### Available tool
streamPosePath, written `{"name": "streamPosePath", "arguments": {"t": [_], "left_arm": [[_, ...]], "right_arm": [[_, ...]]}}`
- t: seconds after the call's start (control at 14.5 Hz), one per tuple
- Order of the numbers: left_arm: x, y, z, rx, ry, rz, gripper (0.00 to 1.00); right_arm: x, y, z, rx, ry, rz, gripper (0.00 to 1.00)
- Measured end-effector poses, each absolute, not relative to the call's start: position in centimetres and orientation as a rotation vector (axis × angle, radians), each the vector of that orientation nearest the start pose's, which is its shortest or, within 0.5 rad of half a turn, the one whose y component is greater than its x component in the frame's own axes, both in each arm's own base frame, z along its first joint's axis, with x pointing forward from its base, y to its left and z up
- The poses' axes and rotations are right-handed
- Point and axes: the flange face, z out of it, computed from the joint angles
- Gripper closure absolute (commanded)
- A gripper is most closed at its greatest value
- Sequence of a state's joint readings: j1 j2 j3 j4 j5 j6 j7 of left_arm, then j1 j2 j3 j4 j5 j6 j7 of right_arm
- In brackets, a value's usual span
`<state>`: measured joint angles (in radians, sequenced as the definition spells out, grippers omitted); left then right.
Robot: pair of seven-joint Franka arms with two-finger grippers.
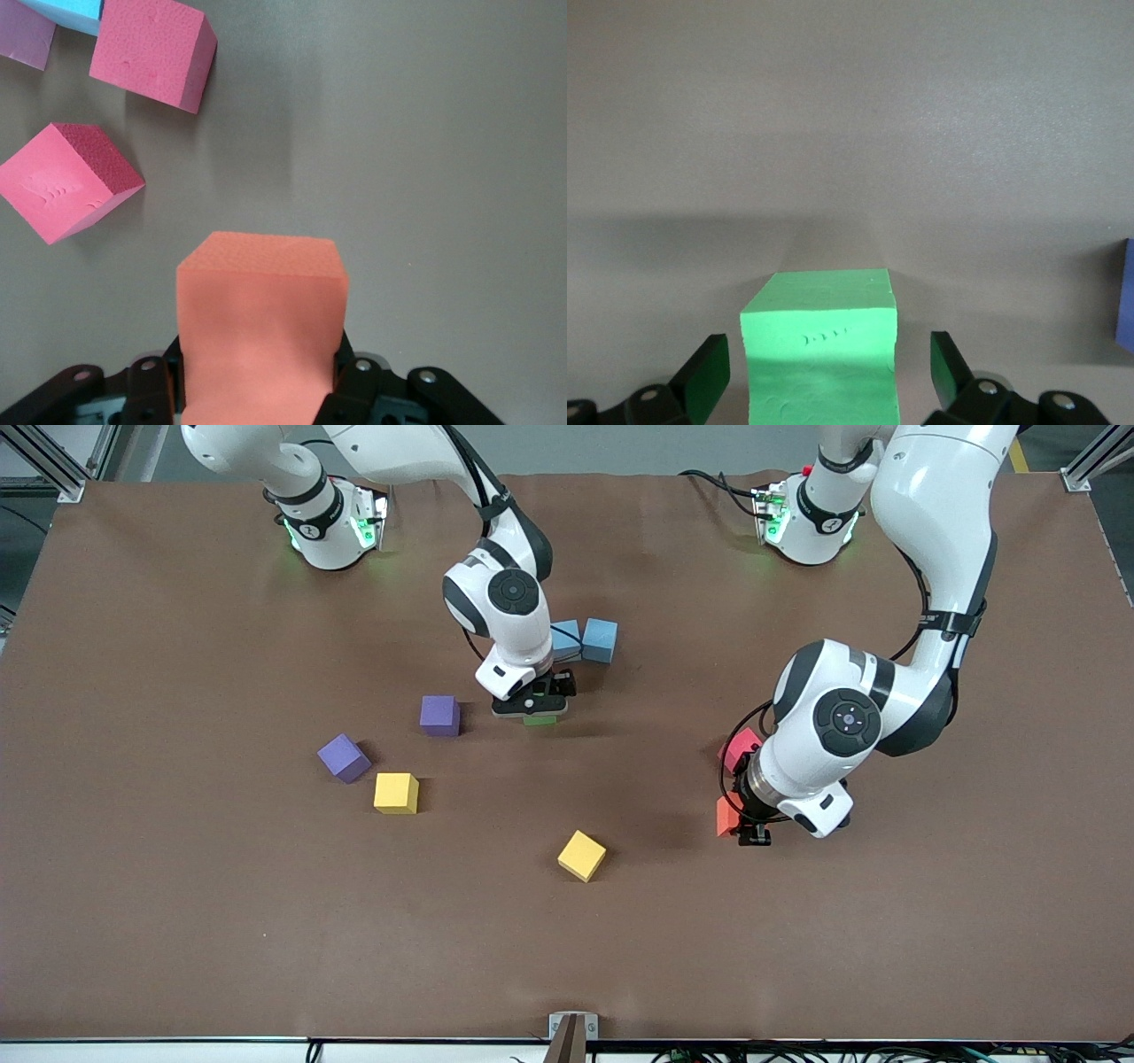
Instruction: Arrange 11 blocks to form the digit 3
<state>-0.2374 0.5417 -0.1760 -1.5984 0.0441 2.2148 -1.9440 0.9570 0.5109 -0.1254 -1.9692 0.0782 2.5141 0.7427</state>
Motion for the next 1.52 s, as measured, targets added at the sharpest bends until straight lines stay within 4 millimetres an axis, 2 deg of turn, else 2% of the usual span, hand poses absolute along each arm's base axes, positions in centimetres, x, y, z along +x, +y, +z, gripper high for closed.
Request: {"name": "streamPosePath", "arguments": {"t": [0.21, 0.41, 0.55, 0.76, 0.97, 1.18, 1.52], "left_arm": [[64.5, -26.7, 32.8, -2.338, -2.243, 0.028, 0.52], [63.7, -28.4, 32.6, -2.348, -2.227, 0.034, 0.52], [62.8, -30.1, 32.3, -2.305, -2.264, 0.044, 0.52], [60.9, -33.0, 31.4, -2.248, -2.293, 0.062, 0.52], [58.7, -36.0, 30.2, -2.170, -2.331, 0.073, 0.52], [56.2, -39.9, 28.6, -2.069, -2.386, 0.062, 0.52], [52.7, -46.1, 25.4, -2.045, -2.382, 0.083, 0.52]], "right_arm": [[41.7, 45.7, 21.4, -3.125, -0.063, -0.060, 0.00], [42.0, 45.6, 22.2, -3.120, -0.055, -0.067, 0.00], [42.5, 45.1, 24.0, -3.123, -0.047, -0.056, 0.00], [43.7, 43.3, 28.1, -3.130, -0.048, -0.017, 0.00], [46.2, 39.3, 32.1, -3.132, -0.026, 0.020, 0.00], [49.6, 33.7, 35.1, -3.125, 0.107, 0.040, 0.00], [54.3, 24.3, 39.5, -3.121, 0.368, 0.128, 0.00]]}}
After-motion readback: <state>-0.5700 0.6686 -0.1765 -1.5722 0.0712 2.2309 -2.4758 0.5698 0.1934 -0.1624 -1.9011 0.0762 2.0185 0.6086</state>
